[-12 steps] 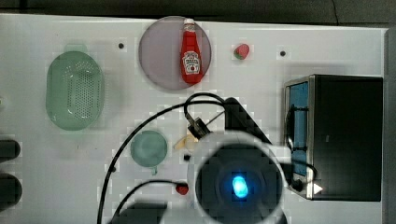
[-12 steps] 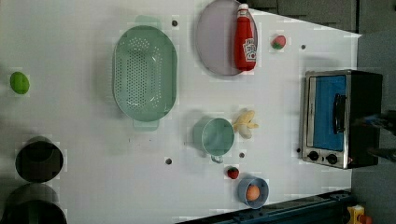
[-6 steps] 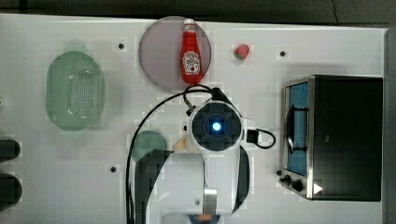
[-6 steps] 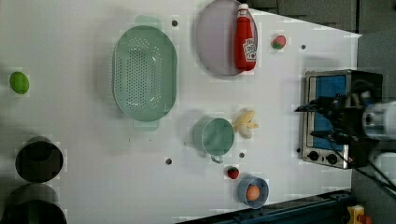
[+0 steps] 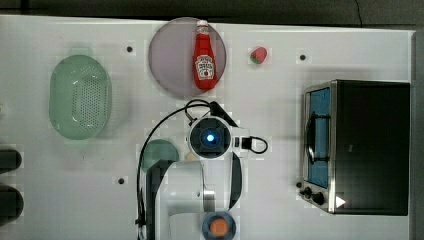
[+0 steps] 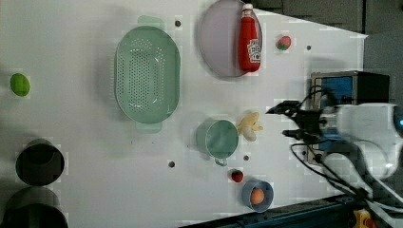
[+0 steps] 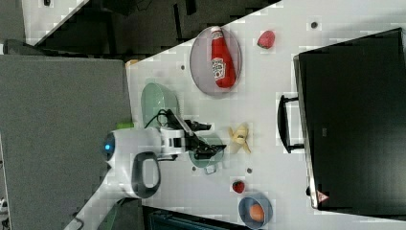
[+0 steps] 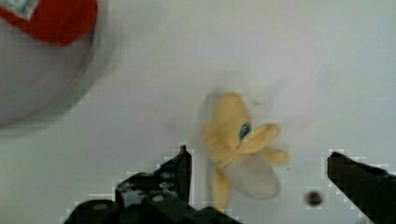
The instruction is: Pick banana from table and place on oven.
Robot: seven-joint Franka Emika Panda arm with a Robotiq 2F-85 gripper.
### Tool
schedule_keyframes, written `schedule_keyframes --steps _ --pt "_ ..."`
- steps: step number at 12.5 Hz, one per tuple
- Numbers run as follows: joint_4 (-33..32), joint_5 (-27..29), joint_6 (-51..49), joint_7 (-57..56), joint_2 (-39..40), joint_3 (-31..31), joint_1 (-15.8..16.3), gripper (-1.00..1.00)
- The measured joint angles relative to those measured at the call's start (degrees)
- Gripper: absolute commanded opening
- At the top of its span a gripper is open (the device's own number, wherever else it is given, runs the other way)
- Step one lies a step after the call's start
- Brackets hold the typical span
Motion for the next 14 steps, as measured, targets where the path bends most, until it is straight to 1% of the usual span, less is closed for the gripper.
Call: schedule_keyframes --steps 2,5,6,9,11,12,14 --pt "-0.9 0.71 4.11 0.0 5.6 0.78 0.34 1.0" --pt "-1.23 -1.67 8.28 0.0 13.27 1.62 0.48 1.0" --pt "-1.57 -1.29 8.62 0.0 14.26 2.23 0.16 0.92" --pt "-1.9 0.56 13.32 0.0 16.07 1.61 1.67 0.18" --pt "-1.9 0.44 13.6 0.0 15.73 1.44 1.53 -0.27" --pt "-1.79 0.55 14.1 0.0 15.62 1.97 0.93 -0.48" --pt "-0.11 0.59 12.93 0.0 14.99 2.95 0.05 -0.51"
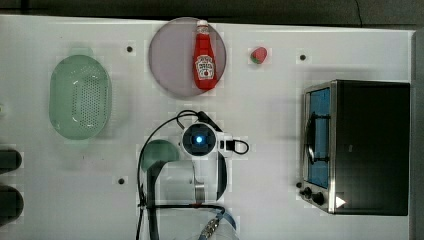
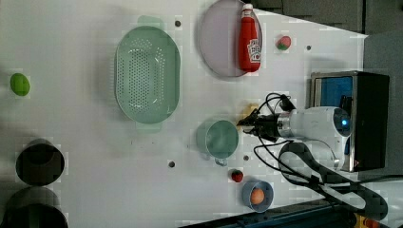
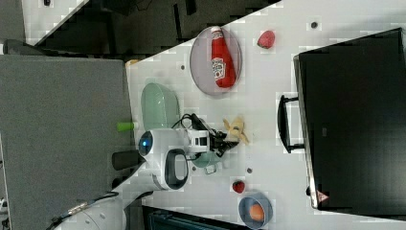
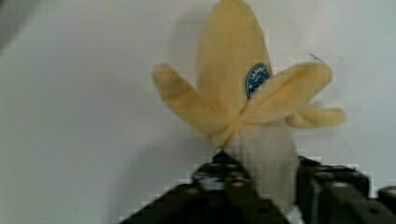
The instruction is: Pick banana from table and place on oven.
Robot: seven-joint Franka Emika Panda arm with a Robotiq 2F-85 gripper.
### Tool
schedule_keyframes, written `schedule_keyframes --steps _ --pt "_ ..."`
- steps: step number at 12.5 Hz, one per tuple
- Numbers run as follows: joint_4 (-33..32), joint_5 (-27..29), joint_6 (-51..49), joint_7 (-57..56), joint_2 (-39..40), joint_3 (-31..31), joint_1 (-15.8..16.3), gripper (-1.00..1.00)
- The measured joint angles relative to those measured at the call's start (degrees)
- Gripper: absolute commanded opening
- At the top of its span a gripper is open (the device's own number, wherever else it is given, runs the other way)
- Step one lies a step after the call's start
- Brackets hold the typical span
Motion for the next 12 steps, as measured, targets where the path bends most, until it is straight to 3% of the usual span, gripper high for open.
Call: schedule_keyframes --steps 6,9,12 --pt "0.0 0.25 -3.69 0.0 -9.93 -0.83 0.58 -0.51" --pt "2.46 -1.19 -19.64 0.0 -22.75 -1.81 0.42 -0.51" --pt "11.75 -0.38 -36.45 0.02 -32.19 -2.37 0.36 -0.51"
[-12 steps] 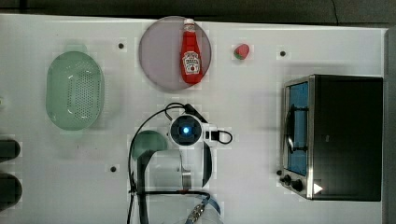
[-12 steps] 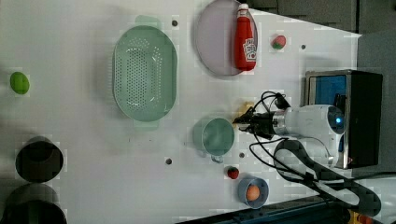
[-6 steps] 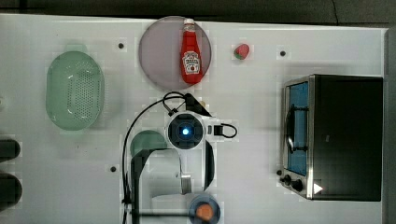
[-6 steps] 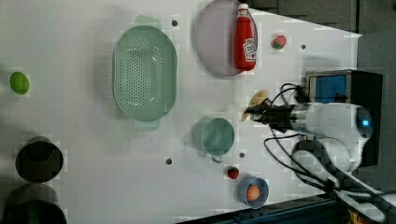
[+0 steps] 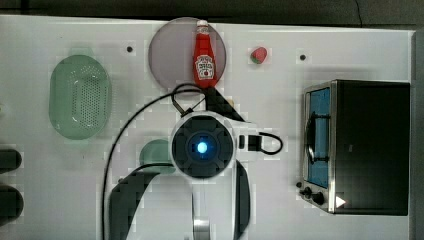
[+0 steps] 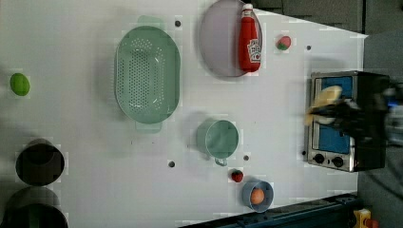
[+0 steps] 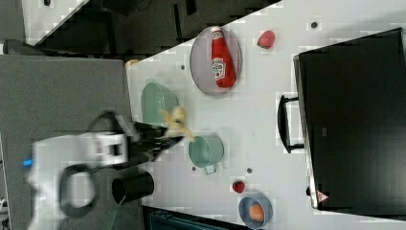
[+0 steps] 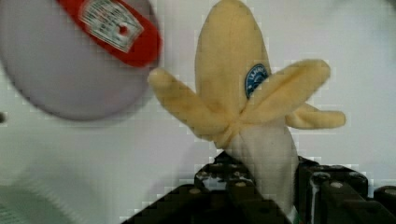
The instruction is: Pick banana from table and place on oven.
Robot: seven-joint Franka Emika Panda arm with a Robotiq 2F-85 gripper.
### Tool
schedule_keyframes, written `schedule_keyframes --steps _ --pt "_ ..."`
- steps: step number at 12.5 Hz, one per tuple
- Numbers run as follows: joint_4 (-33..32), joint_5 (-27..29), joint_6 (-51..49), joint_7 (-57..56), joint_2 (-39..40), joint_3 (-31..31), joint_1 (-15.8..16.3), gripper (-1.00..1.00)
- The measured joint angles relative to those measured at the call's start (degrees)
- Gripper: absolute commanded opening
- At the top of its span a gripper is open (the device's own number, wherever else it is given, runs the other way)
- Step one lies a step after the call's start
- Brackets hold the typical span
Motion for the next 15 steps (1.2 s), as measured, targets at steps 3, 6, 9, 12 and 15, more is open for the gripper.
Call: schedule_keyframes --steps 3,6,9,12,15 --pt "10.52 0.25 -10.77 -0.13 -4.2 -2.88 1.37 -0.51" --pt "15.0 -1.41 -13.08 -2.52 -4.45 -9.8 2.0 -0.51" --pt "16.39 -0.85 -13.79 -11.37 -1.18 -18.8 1.61 -0.51" --pt "15.11 -0.61 -11.93 -23.27 4.21 -26.67 -0.88 -0.51" --pt "14.1 0.03 -3.48 -35.98 11.6 -33.58 -1.59 -0.51"
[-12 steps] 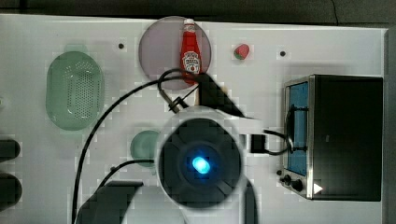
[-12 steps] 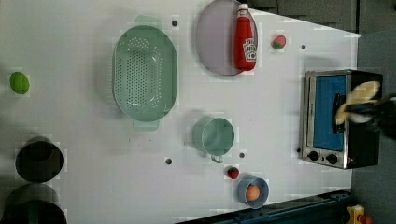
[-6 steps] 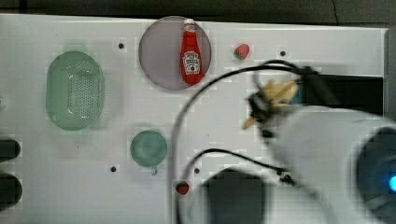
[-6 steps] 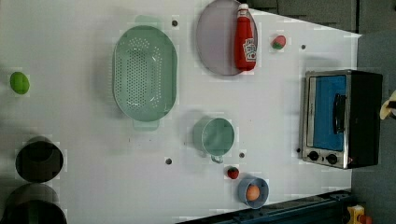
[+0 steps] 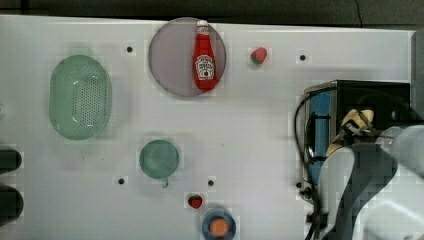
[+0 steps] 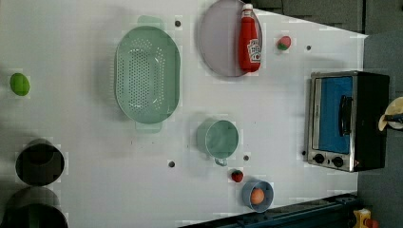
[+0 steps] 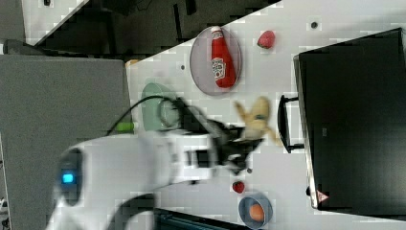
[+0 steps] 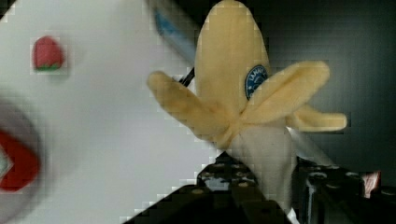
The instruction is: Pick banana from table and place on oven.
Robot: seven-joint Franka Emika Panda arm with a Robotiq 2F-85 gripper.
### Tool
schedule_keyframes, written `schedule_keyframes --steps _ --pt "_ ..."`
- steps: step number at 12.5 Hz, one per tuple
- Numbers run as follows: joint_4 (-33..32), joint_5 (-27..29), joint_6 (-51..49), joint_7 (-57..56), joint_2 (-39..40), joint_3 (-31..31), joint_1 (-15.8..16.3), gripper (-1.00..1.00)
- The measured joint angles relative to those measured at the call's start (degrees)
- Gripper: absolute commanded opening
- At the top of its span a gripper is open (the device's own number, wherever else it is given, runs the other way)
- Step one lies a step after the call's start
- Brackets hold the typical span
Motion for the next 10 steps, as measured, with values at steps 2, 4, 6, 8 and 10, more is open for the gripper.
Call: schedule_keyframes --steps 2,4,6,8,10 --pt "0.11 -0.56 4.94 -8.53 4.93 -4.08 -0.02 -0.51" --pt "0.62 -0.89 10.28 -15.16 10.01 -7.95 -0.05 -0.51" --pt "0.45 -0.49 10.59 -19.39 13.47 -9.23 -1.35 -0.45" --pt "0.62 -0.16 10.2 -21.91 14.97 -8.56 -2.3 -0.04" --pt "0.11 -0.82 10.42 -23.28 14.62 -7.78 -2.06 0.41"
